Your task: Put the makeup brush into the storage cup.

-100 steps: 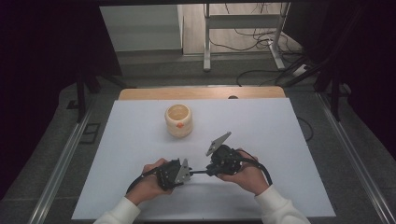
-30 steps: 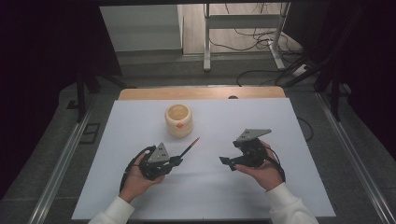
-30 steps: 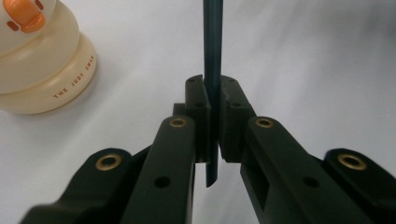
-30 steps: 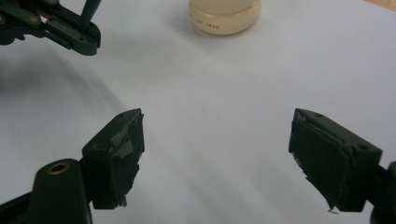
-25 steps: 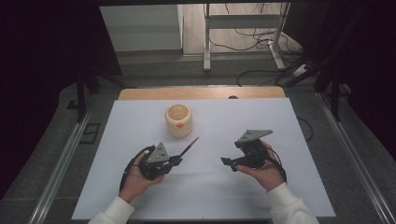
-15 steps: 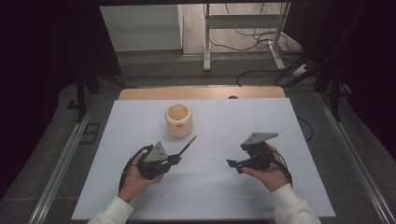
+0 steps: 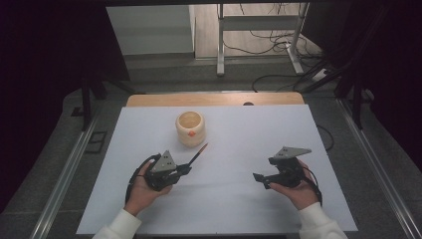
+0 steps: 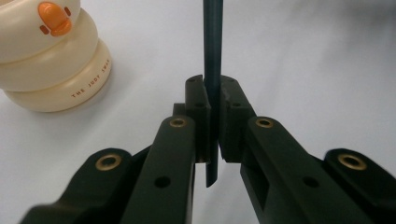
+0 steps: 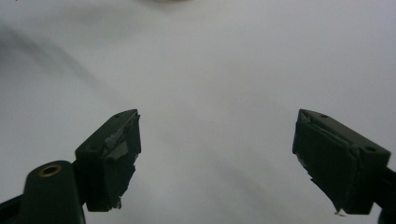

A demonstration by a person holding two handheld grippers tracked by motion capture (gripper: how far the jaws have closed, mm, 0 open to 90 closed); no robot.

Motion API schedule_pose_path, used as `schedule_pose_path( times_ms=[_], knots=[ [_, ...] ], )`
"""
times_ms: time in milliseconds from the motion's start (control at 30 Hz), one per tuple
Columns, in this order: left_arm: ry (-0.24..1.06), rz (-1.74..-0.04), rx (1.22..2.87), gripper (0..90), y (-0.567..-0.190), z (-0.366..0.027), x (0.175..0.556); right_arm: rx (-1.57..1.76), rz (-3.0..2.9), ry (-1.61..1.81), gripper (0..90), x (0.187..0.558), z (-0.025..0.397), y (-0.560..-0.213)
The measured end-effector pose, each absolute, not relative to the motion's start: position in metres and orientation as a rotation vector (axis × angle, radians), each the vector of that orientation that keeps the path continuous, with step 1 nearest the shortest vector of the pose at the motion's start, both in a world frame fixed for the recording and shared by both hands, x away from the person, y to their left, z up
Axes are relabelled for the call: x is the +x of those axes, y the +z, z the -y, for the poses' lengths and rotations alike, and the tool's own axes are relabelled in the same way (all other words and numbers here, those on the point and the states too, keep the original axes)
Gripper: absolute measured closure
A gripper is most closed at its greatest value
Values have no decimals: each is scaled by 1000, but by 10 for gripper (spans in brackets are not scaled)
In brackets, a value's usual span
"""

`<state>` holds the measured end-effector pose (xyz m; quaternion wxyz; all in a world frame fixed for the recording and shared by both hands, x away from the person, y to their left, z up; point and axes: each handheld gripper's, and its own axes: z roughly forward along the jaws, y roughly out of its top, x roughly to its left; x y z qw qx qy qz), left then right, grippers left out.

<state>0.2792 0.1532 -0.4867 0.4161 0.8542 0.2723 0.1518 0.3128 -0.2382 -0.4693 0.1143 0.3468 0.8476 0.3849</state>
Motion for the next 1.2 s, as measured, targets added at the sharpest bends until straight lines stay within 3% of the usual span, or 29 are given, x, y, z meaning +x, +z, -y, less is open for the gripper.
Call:
schedule_pose_path(
  times_ms=[567,1200],
  knots=[
    [389,-689,2136,849,-485,-154,279,1098,-2417,1136,135,296,285,-488],
    [406,-715,2070,849,-476,-152,283,1089,-2395,1121,144,297,286,-492]
  ],
)
